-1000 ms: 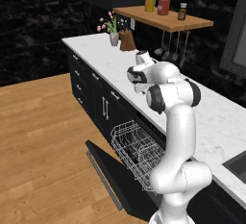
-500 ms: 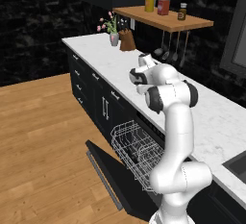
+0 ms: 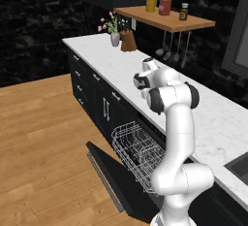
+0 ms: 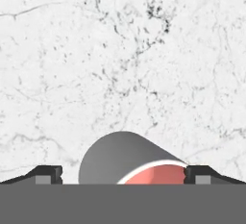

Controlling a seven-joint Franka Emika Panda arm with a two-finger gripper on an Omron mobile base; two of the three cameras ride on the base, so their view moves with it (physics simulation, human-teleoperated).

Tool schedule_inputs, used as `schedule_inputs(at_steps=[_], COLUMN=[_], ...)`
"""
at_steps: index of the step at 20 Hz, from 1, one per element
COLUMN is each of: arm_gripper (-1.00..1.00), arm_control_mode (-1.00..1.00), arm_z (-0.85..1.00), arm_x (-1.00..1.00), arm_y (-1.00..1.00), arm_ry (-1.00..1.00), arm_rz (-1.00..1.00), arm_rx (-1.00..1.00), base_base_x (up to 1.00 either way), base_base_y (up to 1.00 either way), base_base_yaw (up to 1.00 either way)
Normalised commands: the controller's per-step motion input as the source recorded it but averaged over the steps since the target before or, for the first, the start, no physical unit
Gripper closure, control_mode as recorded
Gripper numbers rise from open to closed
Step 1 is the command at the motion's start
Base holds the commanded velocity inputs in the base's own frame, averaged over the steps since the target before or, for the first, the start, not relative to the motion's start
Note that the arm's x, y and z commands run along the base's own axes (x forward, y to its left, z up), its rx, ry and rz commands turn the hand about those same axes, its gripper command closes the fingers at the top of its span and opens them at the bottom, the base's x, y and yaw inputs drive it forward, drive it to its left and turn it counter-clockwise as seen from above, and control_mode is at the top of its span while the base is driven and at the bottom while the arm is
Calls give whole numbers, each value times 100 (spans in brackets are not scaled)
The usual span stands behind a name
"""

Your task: Pick up the cup and bowl from the counter, place them in the dishwasher, and close the dishwasher door.

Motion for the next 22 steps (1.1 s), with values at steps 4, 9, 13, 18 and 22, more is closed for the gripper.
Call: schedule_inputs(at_steps=[4, 9, 13, 18, 22], arm_gripper=[-100, -100, -100, -100, -100], arm_control_mode=[-100, -100, -100, -100, -100], arm_z=[-22, -18, -11, 0, 0], arm_x=[12, 4, -33, -47, -6], arm_y=[-5, 0, 0, 2, 10], arm_ry=[3, 2, 0, 0, 0], arm_rz=[6, 6, 5, 4, 3], arm_rx=[0, 0, 0, 0, 0], base_base_x=[0, 0, 0, 0, 0], base_base_y=[0, 0, 0, 0, 0], base_base_yaw=[0, 0, 0, 0, 0])
